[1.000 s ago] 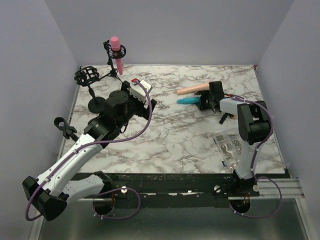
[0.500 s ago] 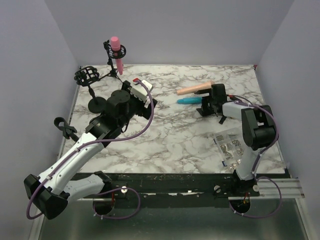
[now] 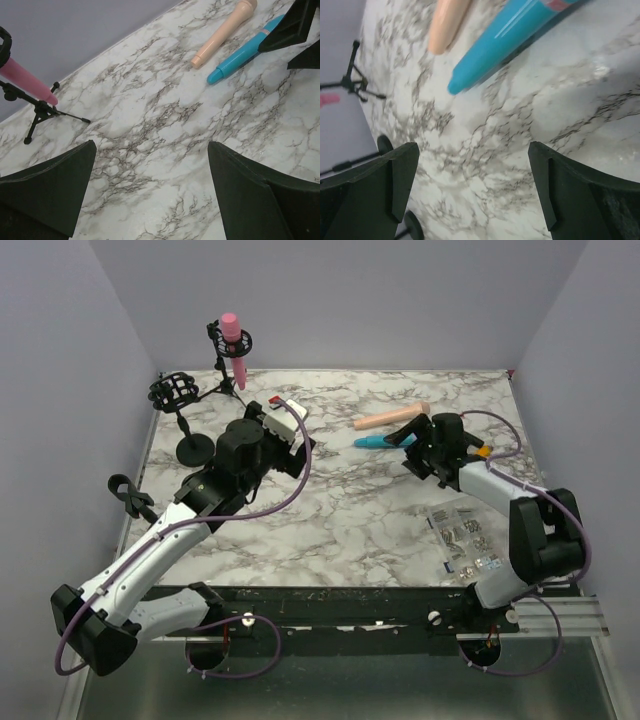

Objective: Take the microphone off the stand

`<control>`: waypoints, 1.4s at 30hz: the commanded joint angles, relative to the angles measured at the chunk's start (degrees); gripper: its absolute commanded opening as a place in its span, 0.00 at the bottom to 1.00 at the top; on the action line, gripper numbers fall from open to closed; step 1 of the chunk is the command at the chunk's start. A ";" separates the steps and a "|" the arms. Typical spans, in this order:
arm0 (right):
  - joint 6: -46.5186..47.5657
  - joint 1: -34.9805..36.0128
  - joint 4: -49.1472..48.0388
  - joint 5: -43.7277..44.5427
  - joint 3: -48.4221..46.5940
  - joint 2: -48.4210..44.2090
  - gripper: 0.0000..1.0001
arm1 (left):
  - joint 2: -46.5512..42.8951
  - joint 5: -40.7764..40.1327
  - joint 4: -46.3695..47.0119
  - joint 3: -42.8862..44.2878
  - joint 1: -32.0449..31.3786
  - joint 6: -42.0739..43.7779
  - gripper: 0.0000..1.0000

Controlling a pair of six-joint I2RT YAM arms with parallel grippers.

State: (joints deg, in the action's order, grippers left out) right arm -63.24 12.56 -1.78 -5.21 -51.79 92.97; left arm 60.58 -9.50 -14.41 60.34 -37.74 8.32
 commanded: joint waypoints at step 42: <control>33.90 17.40 -1.04 -23.93 15.63 -21.67 1.00 | -6.65 21.69 -6.26 1.32 54.26 -81.60 0.81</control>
State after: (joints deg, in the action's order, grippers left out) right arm -29.93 30.00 -1.41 -28.38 -36.40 72.58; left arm 53.28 12.82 -20.88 62.96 15.81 -61.54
